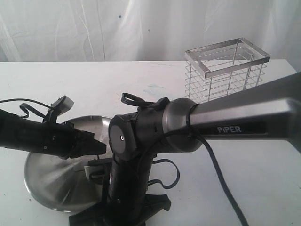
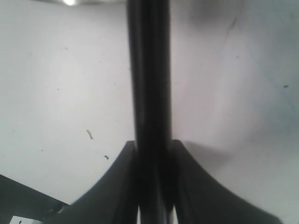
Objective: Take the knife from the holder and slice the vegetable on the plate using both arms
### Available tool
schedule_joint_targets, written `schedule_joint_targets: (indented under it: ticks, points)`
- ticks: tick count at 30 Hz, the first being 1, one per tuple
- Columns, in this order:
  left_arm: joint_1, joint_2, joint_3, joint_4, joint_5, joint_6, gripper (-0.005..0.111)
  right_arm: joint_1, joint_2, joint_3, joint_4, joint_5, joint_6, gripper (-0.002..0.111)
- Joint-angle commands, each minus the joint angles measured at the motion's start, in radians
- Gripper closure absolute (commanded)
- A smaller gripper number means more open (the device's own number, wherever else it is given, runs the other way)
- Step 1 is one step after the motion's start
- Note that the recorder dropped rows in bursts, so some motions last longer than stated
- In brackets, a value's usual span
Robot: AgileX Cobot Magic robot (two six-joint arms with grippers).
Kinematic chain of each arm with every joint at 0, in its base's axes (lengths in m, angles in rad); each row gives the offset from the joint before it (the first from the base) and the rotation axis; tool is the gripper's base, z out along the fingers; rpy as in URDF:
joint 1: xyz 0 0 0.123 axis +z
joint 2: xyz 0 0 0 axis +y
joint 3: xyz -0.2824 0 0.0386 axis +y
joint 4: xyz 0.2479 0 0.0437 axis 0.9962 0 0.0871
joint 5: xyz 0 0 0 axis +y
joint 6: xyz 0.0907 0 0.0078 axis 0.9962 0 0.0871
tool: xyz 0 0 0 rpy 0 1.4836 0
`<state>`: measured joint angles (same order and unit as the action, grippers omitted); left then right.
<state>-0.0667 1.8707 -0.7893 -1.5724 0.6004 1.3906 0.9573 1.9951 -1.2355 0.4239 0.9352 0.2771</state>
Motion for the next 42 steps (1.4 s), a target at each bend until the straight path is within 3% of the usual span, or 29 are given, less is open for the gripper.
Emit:
schedule_joint_targets:
  ticks: [1,7,16,21,38,42]
  points:
    - [-0.005,0.039,0.008,0.019,-0.013,0.005,0.107,0.001,-0.004,0.003,-0.004,0.006,-0.012,0.108]
    - [-0.005,0.044,0.008,0.067,-0.084,-0.043,0.107,0.001,-0.021,0.001,0.01,0.057,-0.012,0.108]
    - [-0.005,0.044,0.008,0.199,-0.098,-0.178,0.107,0.001,-0.09,0.001,0.021,0.134,-0.012,0.108]
    - [-0.005,0.034,0.008,0.192,-0.089,-0.19,0.107,0.001,-0.096,0.001,0.019,0.098,-0.012,0.108]
    - [-0.003,-0.244,0.008,0.171,-0.172,-0.186,0.107,-0.007,-0.097,0.001,-0.039,0.035,-0.01,0.108]
    - [0.028,-0.315,0.008,0.198,-0.173,-0.186,0.107,-0.011,-0.114,-0.001,-0.051,0.022,-0.01,0.108]
